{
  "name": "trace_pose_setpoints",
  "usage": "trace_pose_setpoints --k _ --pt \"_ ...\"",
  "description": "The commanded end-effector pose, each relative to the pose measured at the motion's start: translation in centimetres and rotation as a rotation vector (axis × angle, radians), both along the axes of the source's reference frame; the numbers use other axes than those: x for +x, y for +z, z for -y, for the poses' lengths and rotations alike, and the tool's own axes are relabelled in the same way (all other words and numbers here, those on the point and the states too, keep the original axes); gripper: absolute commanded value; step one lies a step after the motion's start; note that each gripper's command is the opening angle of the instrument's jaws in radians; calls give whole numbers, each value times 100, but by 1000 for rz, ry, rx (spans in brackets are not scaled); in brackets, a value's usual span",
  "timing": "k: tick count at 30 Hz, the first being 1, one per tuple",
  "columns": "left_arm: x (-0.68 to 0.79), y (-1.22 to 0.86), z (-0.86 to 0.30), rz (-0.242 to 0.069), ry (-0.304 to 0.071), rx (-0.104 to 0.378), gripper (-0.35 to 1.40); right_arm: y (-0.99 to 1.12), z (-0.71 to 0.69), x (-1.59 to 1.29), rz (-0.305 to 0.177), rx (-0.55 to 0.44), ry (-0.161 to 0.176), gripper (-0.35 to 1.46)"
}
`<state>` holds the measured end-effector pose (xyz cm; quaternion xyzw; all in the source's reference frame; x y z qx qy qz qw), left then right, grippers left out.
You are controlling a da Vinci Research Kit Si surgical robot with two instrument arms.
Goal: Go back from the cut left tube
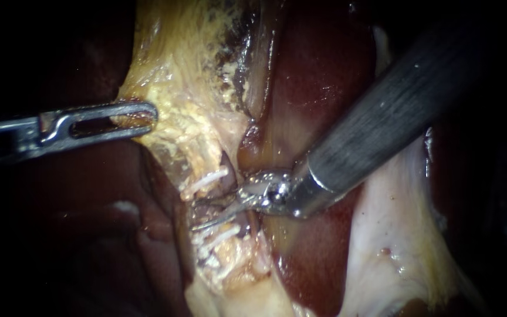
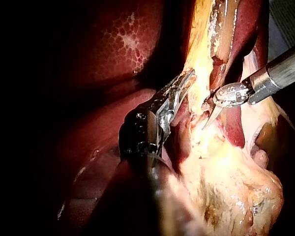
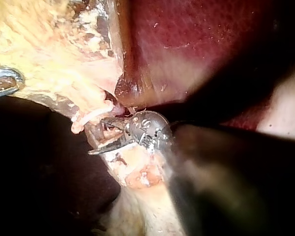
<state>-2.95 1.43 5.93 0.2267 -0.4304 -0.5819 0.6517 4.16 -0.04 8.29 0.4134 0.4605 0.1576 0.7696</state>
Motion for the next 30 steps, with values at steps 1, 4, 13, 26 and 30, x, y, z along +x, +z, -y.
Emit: trace_pose_setpoints --k 1,4,13,26,30 --pt "0 0 0 -2 -2 -1 -35 -4 1 -4 -10 -17 -5 119" --pt "0 1 0 -2 -2 -1 -35 -17 4 -19 -52 -87 -25 123" --pt "2 6 0 -6 -5 -5 -35 -52 -8 -82 -138 -376 -13 140" --pt "3 13 0 -11 -5 -13 -35 -105 -68 -153 -138 -624 33 143" --pt "1 26 4 -17 -1 -30 -35 -116 -77 -164 -129 -652 44 145"
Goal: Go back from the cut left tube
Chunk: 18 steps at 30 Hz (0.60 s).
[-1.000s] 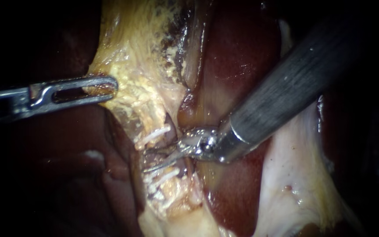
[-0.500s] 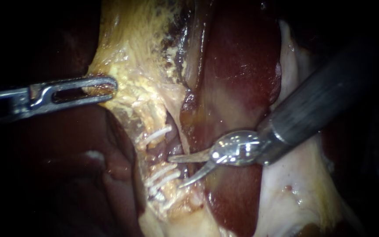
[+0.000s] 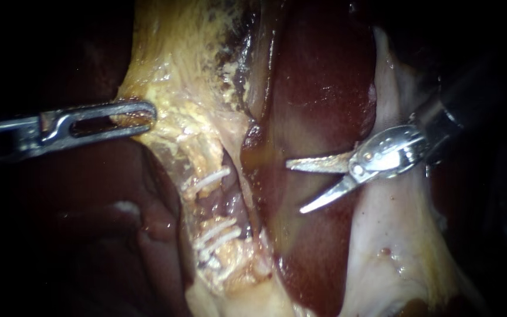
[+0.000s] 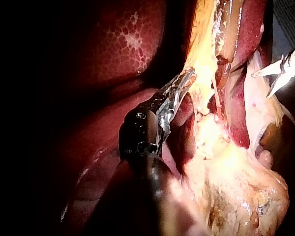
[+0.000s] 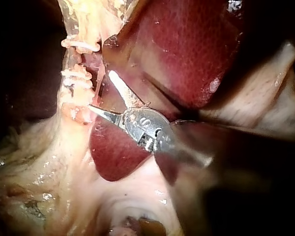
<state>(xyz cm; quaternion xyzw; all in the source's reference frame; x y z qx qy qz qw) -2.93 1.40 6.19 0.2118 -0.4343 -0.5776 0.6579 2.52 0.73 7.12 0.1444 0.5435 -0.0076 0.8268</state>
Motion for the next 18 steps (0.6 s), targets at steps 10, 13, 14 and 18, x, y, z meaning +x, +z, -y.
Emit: trace_pose_setpoints --k 10,13,14,18 --pt "-34 61 15 -40 26 -1 -35 -9 2 1 11 -4 21 145" --pt "-49 76 15 -43 40 6 -35 -9 3 0 11 -4 21 145" --pt "-53 79 15 -42 41 5 -35 -9 3 0 9 -4 23 145" --pt "-61 85 15 -41 50 7 -35 -9 3 1 9 -4 24 145"
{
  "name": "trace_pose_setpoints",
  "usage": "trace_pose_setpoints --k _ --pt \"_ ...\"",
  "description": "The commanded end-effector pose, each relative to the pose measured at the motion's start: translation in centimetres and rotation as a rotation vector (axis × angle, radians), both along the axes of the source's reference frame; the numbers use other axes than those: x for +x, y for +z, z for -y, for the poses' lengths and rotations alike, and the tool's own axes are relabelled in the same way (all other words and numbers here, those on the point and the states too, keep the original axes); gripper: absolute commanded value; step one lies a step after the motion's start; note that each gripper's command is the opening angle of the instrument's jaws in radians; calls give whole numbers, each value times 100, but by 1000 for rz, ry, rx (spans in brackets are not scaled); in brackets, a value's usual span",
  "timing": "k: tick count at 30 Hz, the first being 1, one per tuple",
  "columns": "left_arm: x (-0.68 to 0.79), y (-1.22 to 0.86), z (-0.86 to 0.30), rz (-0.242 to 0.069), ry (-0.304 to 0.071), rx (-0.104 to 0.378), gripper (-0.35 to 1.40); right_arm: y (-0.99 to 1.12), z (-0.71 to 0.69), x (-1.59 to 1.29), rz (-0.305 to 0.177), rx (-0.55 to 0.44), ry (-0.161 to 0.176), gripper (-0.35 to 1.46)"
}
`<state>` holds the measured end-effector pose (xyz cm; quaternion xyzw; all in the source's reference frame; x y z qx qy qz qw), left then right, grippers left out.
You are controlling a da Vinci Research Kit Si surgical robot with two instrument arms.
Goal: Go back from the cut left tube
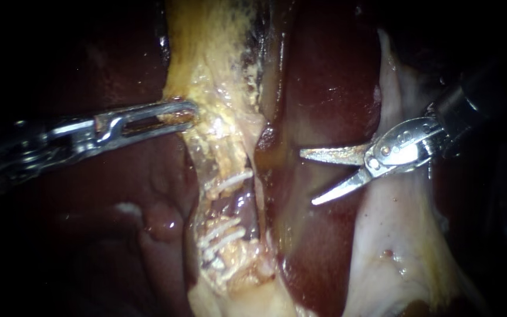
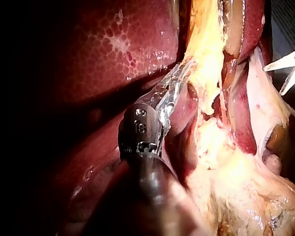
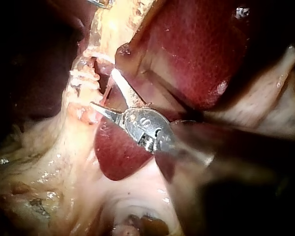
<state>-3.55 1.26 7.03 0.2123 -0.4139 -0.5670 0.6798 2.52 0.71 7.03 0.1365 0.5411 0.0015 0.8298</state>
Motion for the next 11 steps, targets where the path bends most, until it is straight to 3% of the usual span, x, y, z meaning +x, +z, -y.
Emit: trace_pose_setpoints --k 1,11 --pt "1 0 1 0 2 2 -35 0 0 0 -1 0 1 145" --pt "4 -3 1 2 3 3 -35 0 0 0 -4 1 6 145"
